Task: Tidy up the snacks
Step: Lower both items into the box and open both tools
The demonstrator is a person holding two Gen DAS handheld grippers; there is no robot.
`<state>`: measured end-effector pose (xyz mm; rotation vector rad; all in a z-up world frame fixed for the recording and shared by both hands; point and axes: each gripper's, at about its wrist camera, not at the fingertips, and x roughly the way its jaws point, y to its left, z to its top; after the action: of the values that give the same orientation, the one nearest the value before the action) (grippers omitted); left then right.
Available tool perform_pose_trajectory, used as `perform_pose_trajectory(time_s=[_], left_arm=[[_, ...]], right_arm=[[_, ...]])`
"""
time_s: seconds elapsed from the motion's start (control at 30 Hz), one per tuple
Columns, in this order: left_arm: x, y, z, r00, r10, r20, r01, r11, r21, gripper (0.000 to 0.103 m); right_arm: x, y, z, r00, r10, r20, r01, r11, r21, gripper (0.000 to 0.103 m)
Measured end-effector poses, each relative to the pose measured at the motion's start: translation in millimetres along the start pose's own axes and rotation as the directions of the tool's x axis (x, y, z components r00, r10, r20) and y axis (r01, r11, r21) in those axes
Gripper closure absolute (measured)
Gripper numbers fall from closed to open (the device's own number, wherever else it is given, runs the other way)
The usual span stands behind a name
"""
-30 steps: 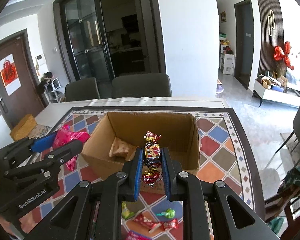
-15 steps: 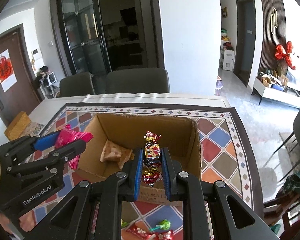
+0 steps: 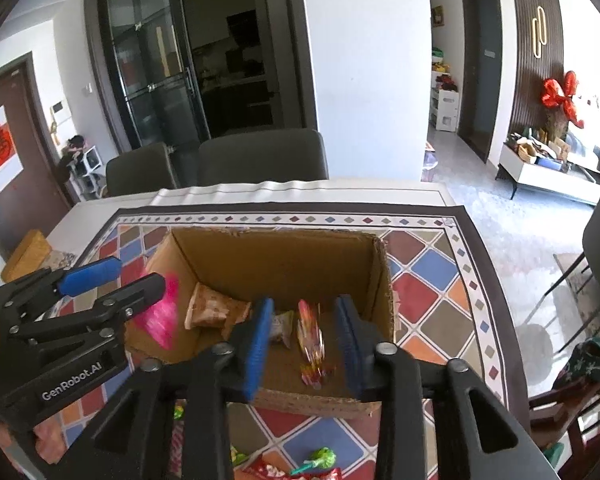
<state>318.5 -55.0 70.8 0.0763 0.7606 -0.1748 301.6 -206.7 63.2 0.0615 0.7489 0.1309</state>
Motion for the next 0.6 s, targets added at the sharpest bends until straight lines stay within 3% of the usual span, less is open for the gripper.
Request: perform_pose_trajectory(time_s=[0.6], left_arm=[[-57,-2,-29,0.998,-0.018,0.052,0.018,1.000,0.006,0.041]], right_arm=[[-49,14,-19,0.998,0.037,0.046,-0.036,0.999,-0.031,0.068]])
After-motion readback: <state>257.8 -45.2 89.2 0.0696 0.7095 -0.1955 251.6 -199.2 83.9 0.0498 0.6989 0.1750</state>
